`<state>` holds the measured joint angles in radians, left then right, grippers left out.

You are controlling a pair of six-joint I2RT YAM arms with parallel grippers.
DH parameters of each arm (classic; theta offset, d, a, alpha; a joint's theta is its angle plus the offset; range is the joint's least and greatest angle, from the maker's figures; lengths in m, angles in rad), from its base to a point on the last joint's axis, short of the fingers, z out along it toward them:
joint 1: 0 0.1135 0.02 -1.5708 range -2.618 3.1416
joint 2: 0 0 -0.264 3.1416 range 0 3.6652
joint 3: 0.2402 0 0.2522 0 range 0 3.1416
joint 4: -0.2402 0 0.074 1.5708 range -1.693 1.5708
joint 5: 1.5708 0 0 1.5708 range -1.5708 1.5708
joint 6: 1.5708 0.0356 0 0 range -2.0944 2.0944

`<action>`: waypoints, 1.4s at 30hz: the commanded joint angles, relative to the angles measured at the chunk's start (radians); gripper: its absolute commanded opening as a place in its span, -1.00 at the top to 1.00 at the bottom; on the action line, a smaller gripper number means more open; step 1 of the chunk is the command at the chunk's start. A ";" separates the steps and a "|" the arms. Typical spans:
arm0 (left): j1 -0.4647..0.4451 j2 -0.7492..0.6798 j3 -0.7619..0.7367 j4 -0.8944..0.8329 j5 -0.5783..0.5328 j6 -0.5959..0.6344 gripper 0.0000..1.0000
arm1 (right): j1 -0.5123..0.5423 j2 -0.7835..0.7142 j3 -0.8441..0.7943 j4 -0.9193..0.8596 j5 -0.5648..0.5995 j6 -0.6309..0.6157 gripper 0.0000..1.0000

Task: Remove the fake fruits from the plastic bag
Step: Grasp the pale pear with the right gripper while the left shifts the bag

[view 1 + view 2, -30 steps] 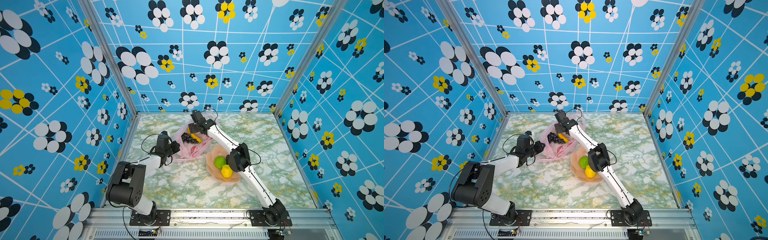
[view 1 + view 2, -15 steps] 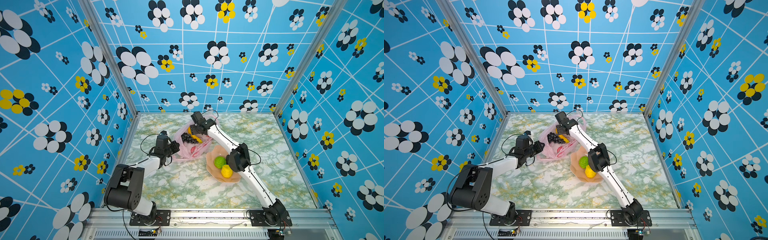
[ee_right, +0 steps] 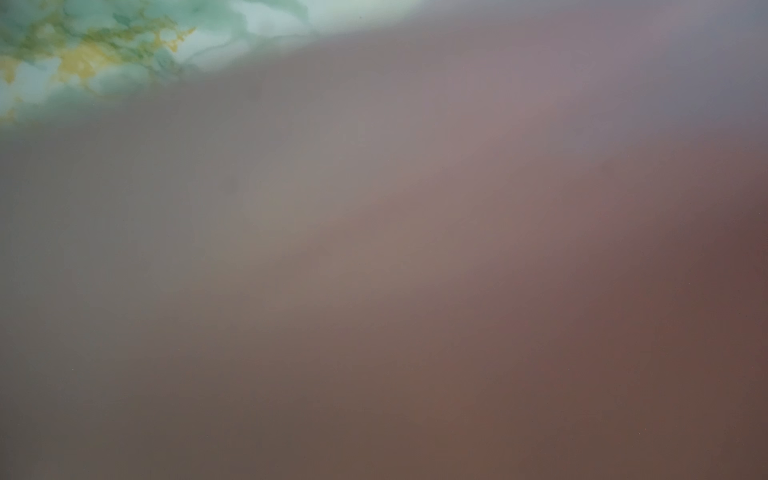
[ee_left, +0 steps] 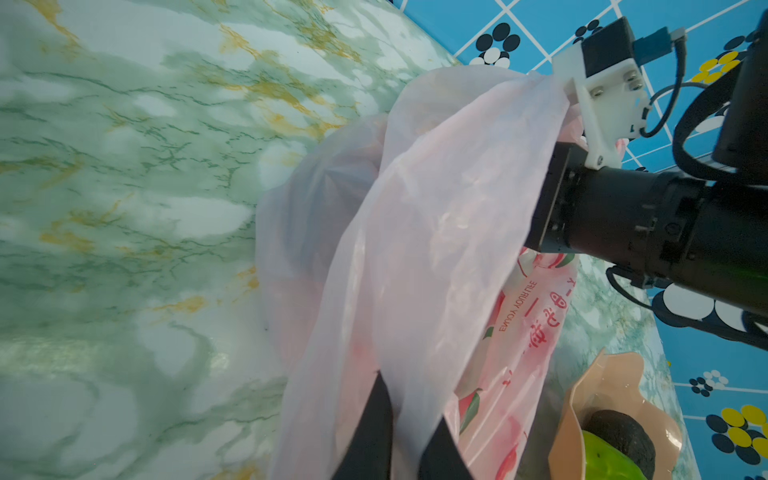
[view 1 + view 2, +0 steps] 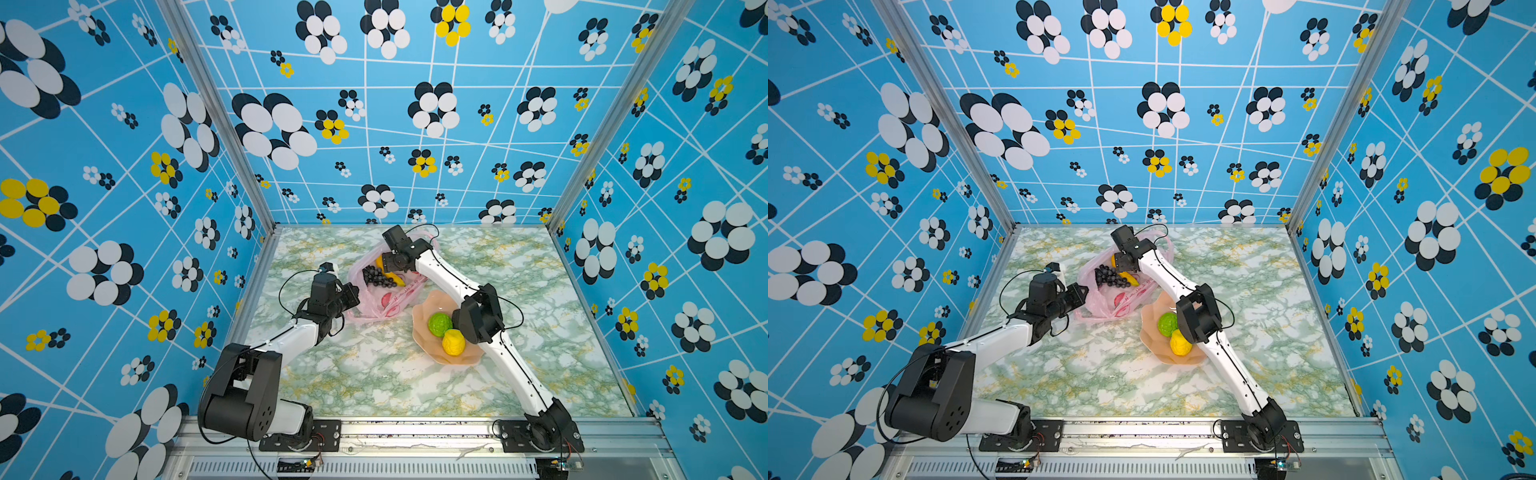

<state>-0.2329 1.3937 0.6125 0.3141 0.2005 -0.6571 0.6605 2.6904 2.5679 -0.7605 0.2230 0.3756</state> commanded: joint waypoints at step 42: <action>-0.082 0.266 0.357 -0.444 -0.209 0.046 -0.44 | 0.028 -0.061 0.008 0.052 0.005 -0.024 -0.81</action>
<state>-0.3080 1.6409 0.9344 -0.1055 -0.0246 -0.6098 0.6971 2.6579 2.5629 -0.6922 0.2268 0.3485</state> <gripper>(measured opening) 0.775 0.902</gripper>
